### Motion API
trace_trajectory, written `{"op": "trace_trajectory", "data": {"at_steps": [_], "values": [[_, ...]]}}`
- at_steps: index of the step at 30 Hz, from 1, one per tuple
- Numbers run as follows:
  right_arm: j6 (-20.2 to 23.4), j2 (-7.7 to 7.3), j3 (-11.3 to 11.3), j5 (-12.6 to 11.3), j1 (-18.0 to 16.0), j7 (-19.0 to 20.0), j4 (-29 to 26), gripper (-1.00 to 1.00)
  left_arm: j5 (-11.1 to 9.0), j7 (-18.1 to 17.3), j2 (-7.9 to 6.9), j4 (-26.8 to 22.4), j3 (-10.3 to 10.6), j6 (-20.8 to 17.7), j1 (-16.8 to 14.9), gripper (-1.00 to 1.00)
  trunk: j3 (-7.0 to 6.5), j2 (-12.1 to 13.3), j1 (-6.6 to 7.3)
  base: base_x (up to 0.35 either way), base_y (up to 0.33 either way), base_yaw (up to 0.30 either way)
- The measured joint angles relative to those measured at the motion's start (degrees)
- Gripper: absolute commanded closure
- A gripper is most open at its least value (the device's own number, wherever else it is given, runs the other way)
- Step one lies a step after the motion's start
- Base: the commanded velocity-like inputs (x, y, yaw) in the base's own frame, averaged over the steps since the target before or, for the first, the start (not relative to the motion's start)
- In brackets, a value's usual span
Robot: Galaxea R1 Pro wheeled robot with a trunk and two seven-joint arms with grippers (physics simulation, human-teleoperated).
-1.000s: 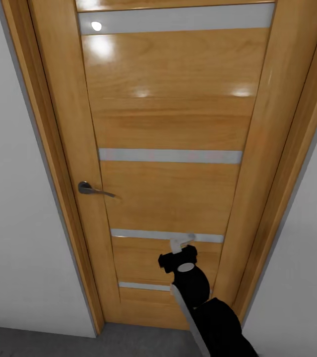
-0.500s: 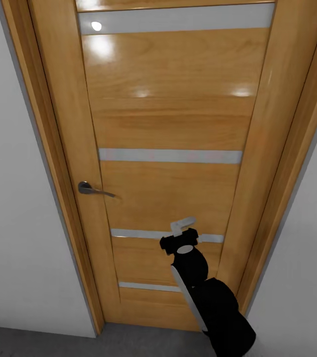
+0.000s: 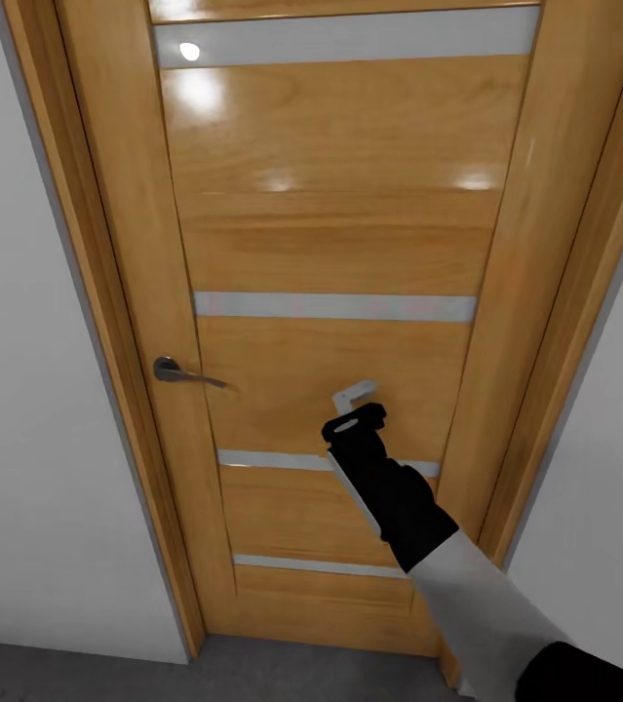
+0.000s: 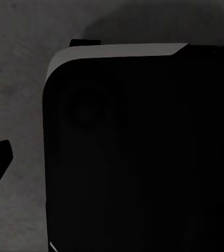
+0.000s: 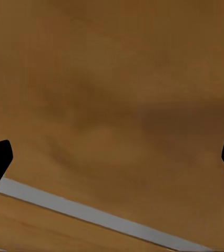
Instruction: Move the two storage containers from the living room to the garage. In the garage, place one container on the floor and stack the other container on top of it (either order is fine).
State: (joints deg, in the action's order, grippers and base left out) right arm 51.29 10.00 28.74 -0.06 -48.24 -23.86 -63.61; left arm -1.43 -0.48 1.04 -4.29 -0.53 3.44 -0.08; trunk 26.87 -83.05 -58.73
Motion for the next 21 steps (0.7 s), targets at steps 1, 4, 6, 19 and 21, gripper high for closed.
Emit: {"op": "trace_trajectory", "data": {"at_steps": [1,4,6,19,21], "values": [[-0.46,0.0,0.0,0.0,-0.54,0.0,0.98,-1.0,0.0,0.0,0.0,0.0,-0.01,-0.01,0.0,-1.0,0.0,0.0,0.0,0.0,0.0,0.0],[-1.42,0.0,-0.01,-0.02,-2.25,0.02,4.11,-1.0,0.0,0.0,0.01,0.0,0.01,-0.01,0.0,-1.0,0.0,0.0,0.0,0.0,0.0,0.0],[-2.0,0.0,-0.01,-0.05,-3.08,0.02,5.45,-1.0,0.0,0.0,0.01,0.0,0.03,-0.02,0.0,-1.0,0.0,0.0,0.0,0.0,0.0,0.0],[-3.6,0.0,-0.06,-0.17,-5.76,0.11,10.4,-1.0,0.05,0.0,0.01,0.0,0.04,-0.05,0.0,-1.0,0.0,-0.02,0.01,0.014,0.0,0.0],[-3.56,0.0,-0.11,-0.34,-5.78,0.09,10.3,-1.0,0.07,-0.01,0.01,-0.01,0.04,-0.06,0.0,-1.0,0.01,-0.01,0.02,0.16,0.0,0.0]]}}
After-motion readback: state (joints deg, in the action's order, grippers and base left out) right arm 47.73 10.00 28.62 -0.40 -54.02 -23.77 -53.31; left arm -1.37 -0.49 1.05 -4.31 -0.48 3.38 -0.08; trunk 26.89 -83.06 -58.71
